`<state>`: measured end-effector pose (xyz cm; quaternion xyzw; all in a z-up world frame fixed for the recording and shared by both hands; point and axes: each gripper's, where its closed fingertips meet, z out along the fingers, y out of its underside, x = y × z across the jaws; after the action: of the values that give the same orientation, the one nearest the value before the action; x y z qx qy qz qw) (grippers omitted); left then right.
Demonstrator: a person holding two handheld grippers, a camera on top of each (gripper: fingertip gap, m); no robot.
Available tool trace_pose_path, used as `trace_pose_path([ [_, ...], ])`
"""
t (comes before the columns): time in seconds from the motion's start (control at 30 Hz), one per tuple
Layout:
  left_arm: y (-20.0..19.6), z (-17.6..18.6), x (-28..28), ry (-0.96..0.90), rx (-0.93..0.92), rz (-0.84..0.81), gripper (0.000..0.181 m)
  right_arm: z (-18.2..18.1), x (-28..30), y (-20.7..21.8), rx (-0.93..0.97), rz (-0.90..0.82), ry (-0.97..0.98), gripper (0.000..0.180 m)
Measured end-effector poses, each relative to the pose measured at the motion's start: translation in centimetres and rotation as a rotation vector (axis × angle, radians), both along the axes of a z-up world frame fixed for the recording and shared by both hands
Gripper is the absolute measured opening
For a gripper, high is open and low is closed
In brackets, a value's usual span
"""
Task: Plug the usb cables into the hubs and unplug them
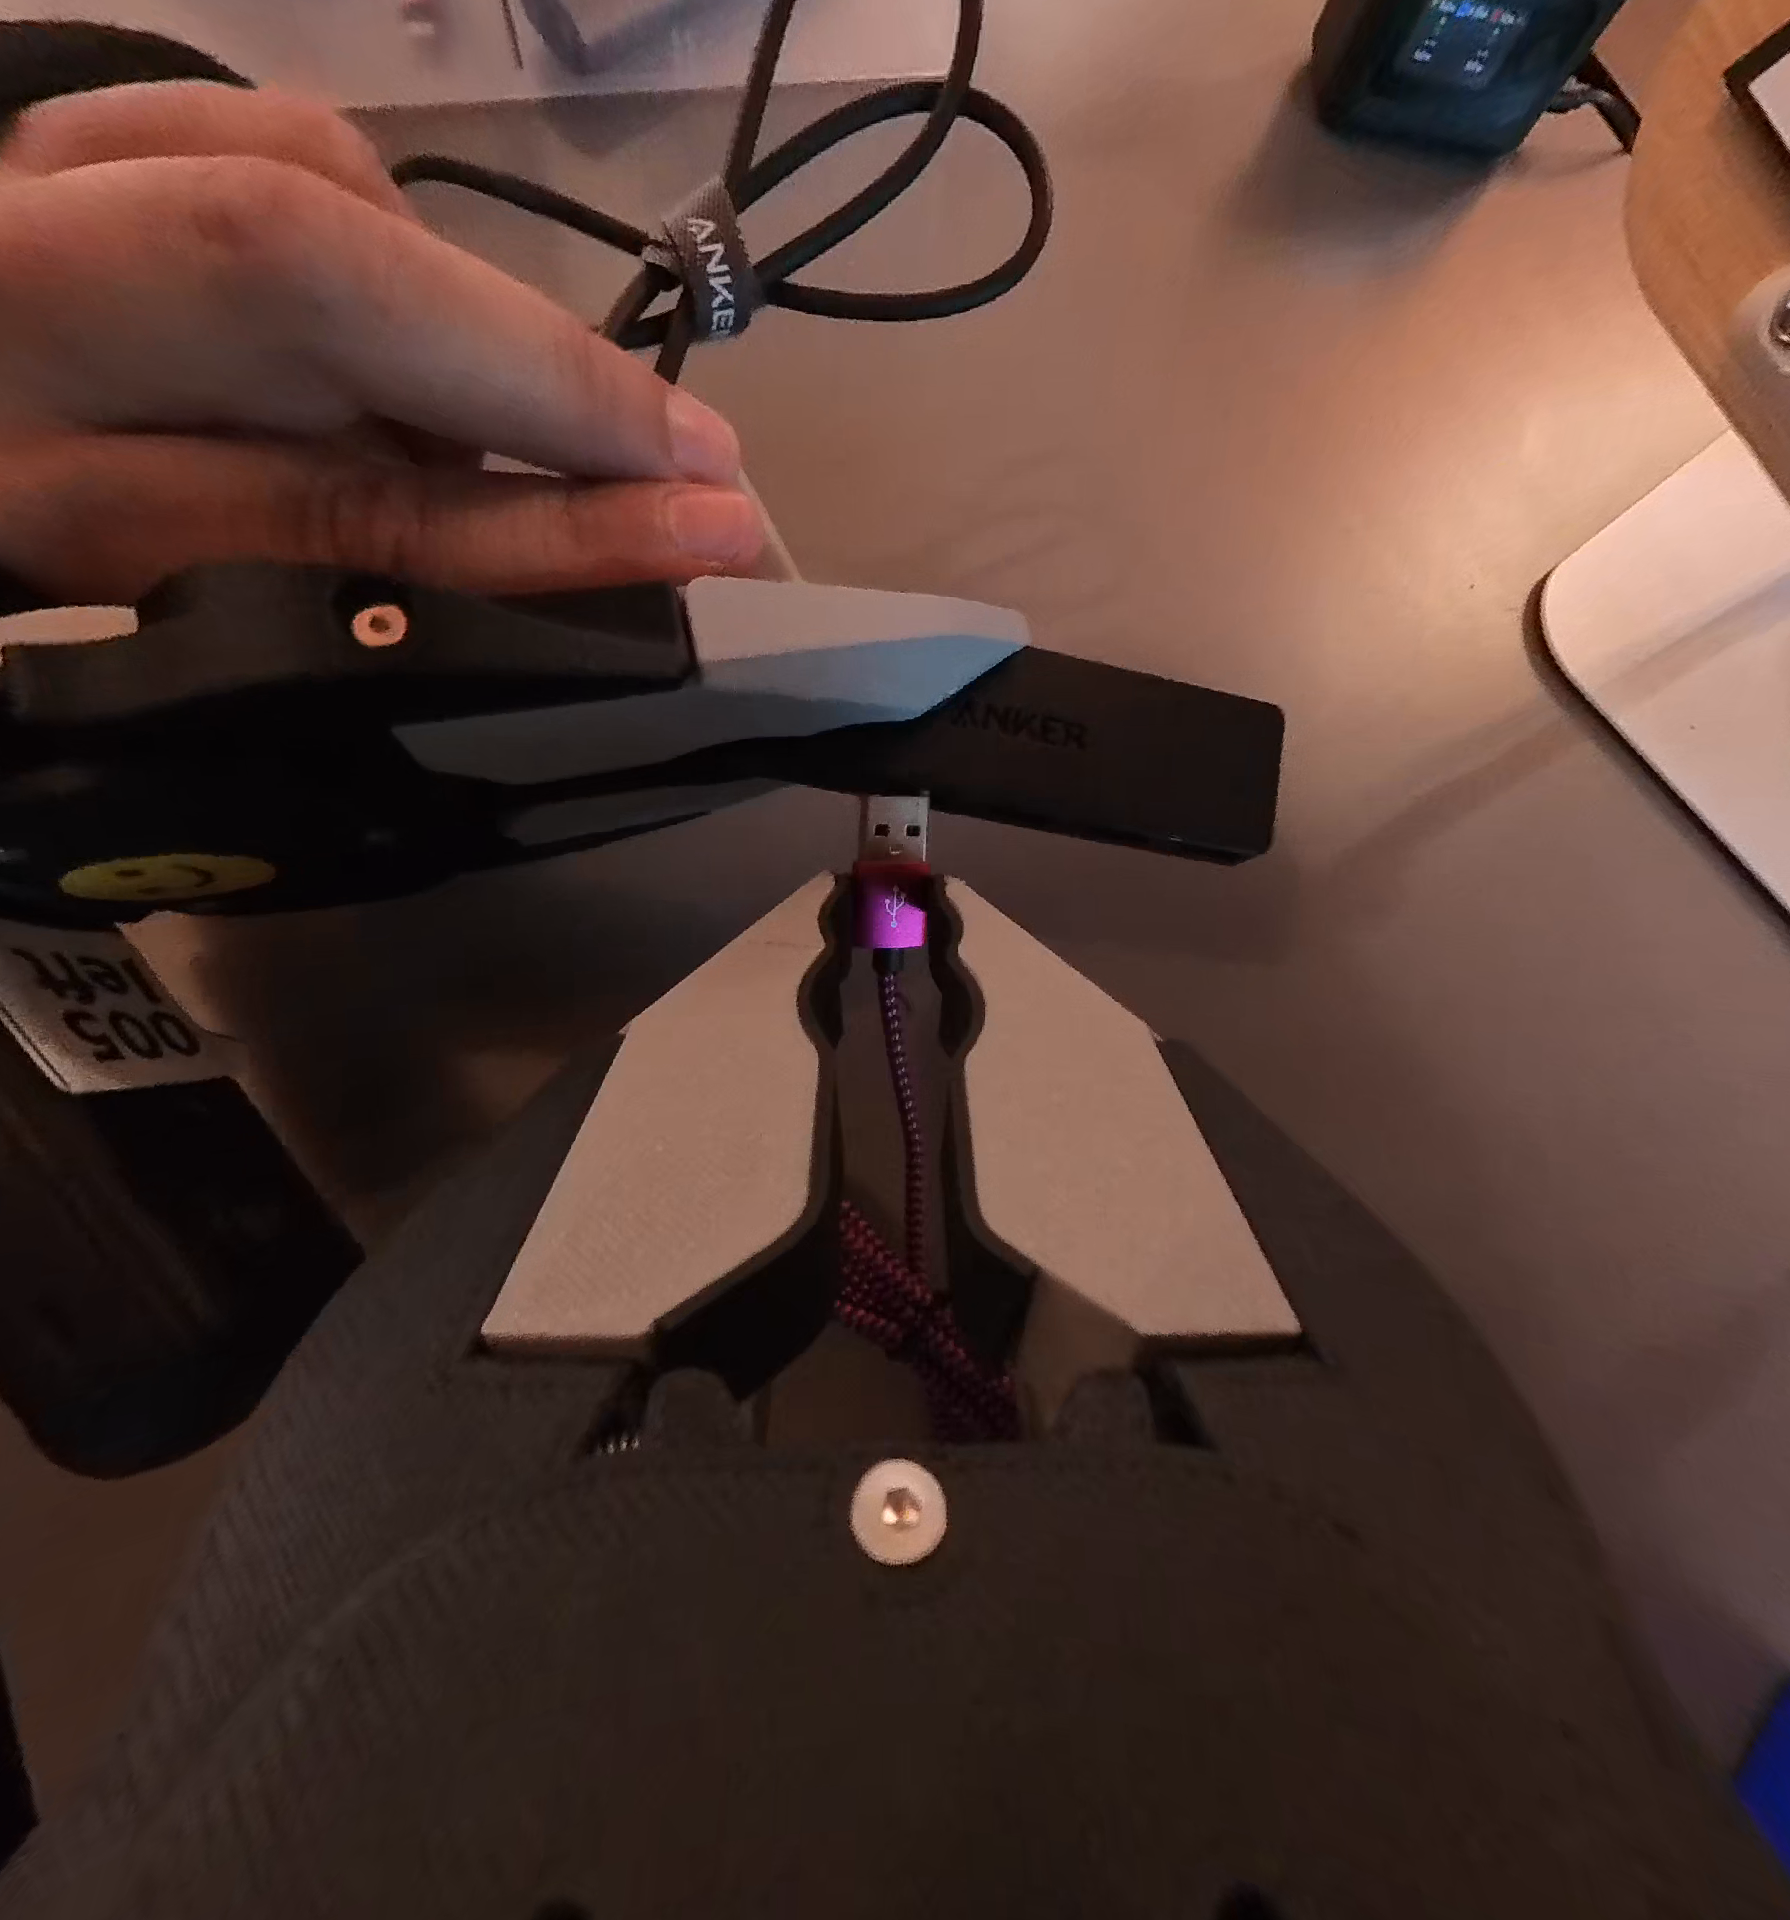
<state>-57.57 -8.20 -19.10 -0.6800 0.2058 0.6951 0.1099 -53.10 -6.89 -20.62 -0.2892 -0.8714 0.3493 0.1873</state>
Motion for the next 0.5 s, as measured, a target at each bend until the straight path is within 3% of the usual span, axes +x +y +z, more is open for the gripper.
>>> trace_pose_path([
  [0.33, 0.5, 0.2, -0.1, 0.064, -0.043, -0.004, 0.008, -0.4, 0.0, 0.5, 0.056, -0.043, -0.080, 0.012],
  [0.5, 1.0, -0.2, 0.1, 0.053, -0.070, -0.014, 0.009, -0.8, 0.1, 1.0, 0.192, -0.057, -0.047, 0.012],
])
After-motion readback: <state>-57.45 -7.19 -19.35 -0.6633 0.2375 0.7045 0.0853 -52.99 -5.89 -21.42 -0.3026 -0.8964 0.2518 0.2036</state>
